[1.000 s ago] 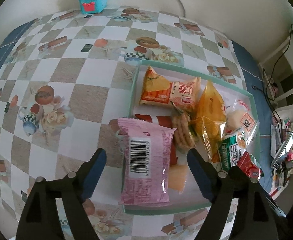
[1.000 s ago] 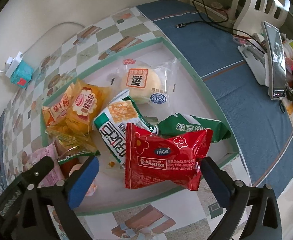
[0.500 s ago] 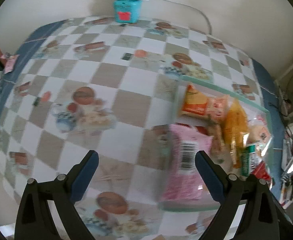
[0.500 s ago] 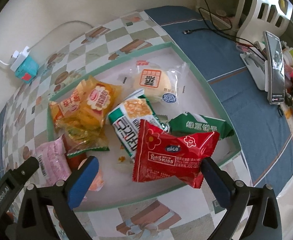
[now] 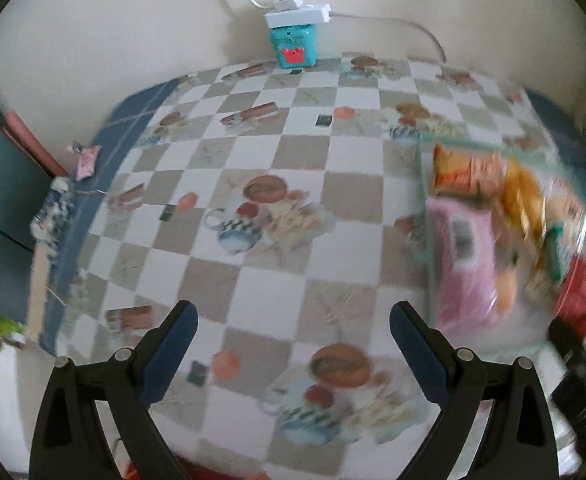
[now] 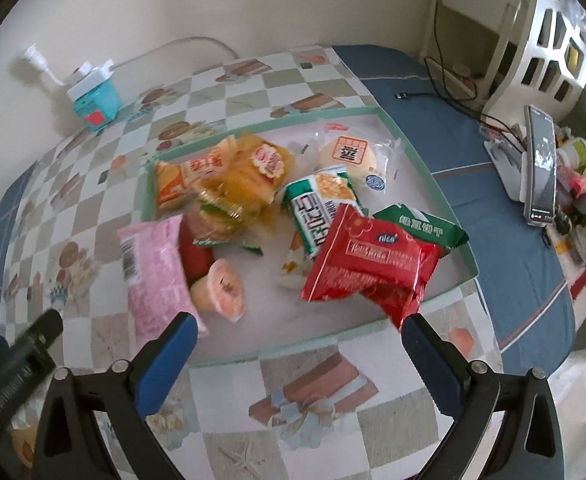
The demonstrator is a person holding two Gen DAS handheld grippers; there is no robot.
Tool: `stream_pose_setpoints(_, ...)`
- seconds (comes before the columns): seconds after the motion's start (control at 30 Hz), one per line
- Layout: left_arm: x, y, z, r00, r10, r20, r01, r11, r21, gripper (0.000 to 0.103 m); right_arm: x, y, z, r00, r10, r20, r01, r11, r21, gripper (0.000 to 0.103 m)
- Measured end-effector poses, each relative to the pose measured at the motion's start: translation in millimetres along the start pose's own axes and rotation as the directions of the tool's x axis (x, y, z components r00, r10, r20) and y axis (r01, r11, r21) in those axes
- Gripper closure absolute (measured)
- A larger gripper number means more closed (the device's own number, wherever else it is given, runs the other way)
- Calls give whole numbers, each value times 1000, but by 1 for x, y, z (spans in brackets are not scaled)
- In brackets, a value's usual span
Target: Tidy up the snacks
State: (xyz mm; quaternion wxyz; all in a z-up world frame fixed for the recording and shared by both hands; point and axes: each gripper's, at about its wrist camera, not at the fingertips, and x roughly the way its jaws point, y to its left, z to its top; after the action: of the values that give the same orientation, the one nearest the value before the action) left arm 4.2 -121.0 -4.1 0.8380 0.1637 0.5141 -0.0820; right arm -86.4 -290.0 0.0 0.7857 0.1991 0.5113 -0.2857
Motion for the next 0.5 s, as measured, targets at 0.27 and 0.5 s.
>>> stream_pose_setpoints(0.27, -5, 9, -21, 999, 53, 14, -53, 998, 38, 6, -11, 7, -23, 1000, -11, 17, 11, 999, -31, 0)
stream_pose_setpoints(0.5, -9, 18, -25, 999, 41, 23, -42, 999, 23, 6, -17, 11, -31, 999, -25, 31, 26, 998, -51, 0)
